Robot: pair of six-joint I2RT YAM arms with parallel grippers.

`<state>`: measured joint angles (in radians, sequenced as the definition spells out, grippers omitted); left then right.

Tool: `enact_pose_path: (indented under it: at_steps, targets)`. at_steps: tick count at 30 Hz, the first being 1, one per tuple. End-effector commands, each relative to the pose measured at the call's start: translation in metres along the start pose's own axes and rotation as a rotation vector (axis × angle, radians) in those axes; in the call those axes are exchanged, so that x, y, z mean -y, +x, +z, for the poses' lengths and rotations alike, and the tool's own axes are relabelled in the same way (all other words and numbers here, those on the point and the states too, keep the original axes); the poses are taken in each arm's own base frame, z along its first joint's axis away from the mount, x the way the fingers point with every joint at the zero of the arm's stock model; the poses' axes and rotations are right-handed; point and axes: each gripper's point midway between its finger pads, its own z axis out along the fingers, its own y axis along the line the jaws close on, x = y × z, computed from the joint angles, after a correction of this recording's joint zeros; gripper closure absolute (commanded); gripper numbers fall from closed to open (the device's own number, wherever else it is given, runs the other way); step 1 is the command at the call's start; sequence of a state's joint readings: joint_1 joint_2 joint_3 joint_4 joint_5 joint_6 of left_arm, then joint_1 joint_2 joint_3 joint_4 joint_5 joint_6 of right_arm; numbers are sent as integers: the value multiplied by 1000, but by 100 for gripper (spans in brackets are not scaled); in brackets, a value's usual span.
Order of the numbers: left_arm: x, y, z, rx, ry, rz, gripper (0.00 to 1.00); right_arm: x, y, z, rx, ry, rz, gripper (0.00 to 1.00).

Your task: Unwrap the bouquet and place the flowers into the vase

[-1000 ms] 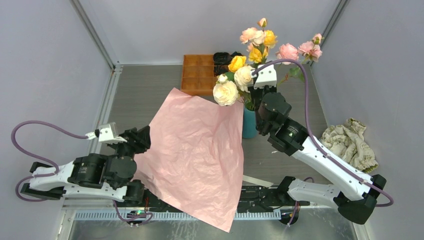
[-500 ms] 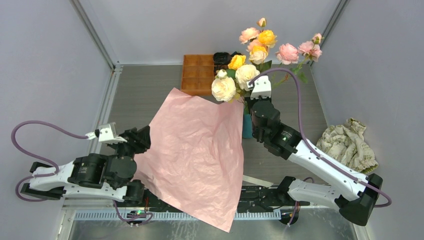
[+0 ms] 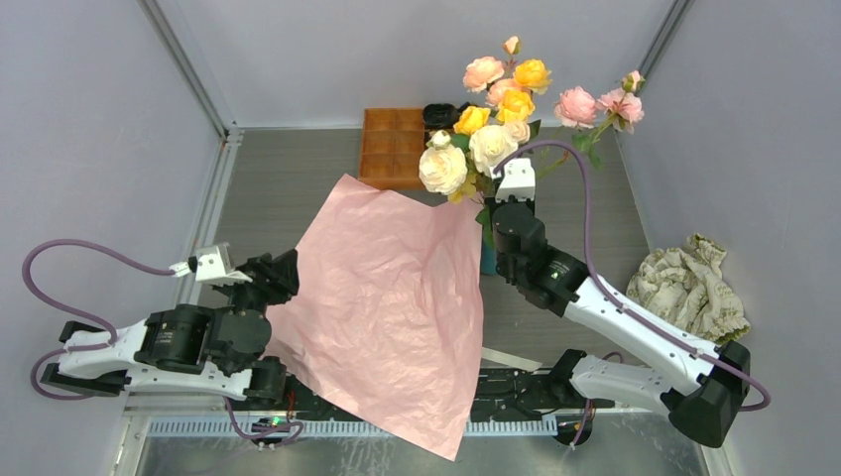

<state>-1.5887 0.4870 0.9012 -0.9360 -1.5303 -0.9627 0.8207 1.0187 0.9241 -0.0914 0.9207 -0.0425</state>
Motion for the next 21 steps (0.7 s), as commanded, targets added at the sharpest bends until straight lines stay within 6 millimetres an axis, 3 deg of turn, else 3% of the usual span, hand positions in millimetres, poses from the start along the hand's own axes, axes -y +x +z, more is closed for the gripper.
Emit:
enact_pose_path:
  at_steps: [1,7,15,21]
  targets:
    - [-8,-17,3,88,-64,-44,47,-4,16,7,-23,13,46,98]
    - [-9,-18,3,90,-66,-48,47,-4,25,8,-37,15,63,92]
    - [-9,-18,3,90,-65,-46,47,5,12,0,-19,10,100,54]
    - [-7,-17,3,89,-65,-43,47,15,-3,-11,-12,-8,120,43]
